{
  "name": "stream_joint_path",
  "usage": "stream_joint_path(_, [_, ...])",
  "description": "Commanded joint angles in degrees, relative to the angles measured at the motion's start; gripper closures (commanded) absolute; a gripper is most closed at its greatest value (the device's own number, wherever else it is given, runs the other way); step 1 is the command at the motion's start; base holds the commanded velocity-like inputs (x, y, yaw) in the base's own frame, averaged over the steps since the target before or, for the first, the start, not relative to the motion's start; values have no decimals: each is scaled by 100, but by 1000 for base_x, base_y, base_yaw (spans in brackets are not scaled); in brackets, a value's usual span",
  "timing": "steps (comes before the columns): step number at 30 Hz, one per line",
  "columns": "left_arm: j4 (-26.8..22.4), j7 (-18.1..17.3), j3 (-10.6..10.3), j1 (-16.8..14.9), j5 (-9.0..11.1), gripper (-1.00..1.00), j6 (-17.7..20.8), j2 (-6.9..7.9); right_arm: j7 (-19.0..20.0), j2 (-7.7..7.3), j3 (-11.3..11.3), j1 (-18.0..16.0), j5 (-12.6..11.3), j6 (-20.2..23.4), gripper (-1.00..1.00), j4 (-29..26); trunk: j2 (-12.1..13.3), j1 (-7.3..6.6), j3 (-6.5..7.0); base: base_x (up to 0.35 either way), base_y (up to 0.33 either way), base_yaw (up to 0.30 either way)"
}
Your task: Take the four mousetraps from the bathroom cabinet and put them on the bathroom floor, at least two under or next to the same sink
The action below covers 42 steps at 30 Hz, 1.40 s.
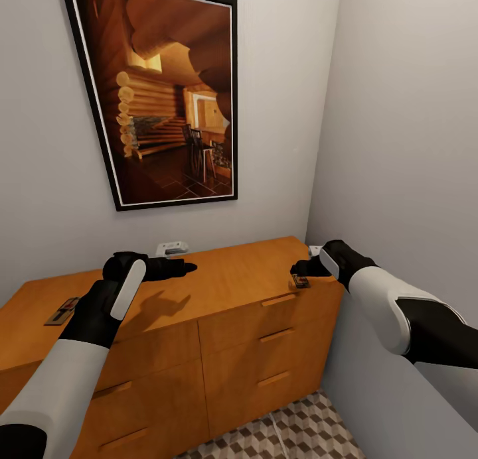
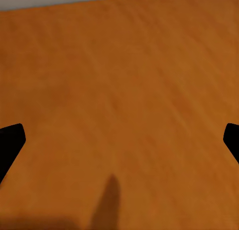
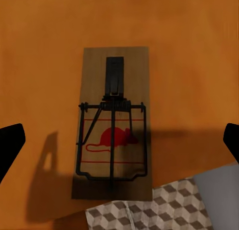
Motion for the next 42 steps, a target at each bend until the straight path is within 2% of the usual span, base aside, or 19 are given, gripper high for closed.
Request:
stream_joint_path(1, [-4, 11, -10, -4, 11, -100, 18, 5, 28, 1, -37, -1, 47, 7, -100, -8, -4, 0, -7, 0, 0, 0])
stream_joint_path(20, [15, 11, -10, -4, 11, -100, 18, -4, 28, 5, -35, 45, 41, -418, -100, 341, -4, 0, -7, 0, 0, 0])
stream_joint_path(42, [37, 11, -10, -4, 11, -100, 17, -4, 28, -18, -37, 49, 15, -503, -100, 533, -4, 0, -7, 0, 0, 0])
